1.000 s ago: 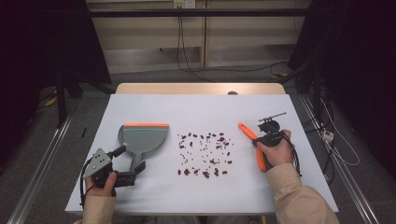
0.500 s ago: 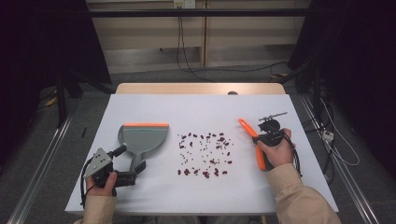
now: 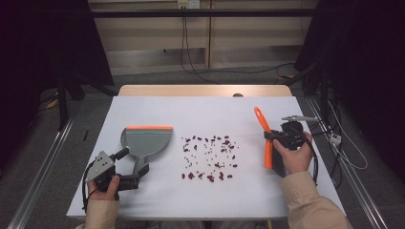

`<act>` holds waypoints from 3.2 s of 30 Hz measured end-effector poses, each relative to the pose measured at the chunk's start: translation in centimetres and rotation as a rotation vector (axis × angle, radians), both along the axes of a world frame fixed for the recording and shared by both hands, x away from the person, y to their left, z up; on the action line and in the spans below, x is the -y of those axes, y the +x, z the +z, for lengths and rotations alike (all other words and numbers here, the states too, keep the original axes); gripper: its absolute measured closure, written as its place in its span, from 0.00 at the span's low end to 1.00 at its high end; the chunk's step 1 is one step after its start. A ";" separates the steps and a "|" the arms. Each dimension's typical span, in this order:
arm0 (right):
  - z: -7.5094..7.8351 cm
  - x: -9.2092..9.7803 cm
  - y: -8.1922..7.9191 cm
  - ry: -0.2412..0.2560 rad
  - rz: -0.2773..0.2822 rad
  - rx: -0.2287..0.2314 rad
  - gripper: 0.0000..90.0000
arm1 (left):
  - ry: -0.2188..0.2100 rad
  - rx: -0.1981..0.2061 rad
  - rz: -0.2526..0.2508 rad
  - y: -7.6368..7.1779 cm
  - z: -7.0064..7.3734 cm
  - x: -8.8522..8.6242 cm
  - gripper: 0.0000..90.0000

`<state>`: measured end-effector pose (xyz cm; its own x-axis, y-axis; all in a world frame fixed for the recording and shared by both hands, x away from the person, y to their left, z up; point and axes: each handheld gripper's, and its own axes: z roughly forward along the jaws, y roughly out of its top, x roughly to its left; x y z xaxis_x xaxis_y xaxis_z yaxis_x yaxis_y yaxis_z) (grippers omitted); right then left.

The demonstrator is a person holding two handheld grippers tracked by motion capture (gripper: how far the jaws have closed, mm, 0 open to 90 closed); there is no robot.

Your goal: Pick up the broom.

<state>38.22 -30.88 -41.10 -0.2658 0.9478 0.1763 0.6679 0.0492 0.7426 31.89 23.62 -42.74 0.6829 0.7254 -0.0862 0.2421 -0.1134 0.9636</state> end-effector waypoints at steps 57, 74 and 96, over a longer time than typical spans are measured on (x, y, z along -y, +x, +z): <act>6.1 -7.4 -1.7 0.261 0.158 0.346 0.79 | -0.027 -0.042 -0.207 3.2 3.0 11.3 0.05; 6.3 -12.4 -0.8 0.232 0.223 0.353 0.79 | -0.012 -0.095 -0.287 4.0 2.9 15.1 0.16; 6.8 -16.8 -1.2 0.167 0.286 0.400 0.79 | -0.008 -0.185 -0.268 4.3 1.9 16.4 0.72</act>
<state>37.00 -14.04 -34.27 -0.5875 0.7951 0.1504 0.3074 0.0474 0.9504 36.18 7.22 -40.87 0.8217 0.5206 -0.2320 0.3759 -0.1891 0.9072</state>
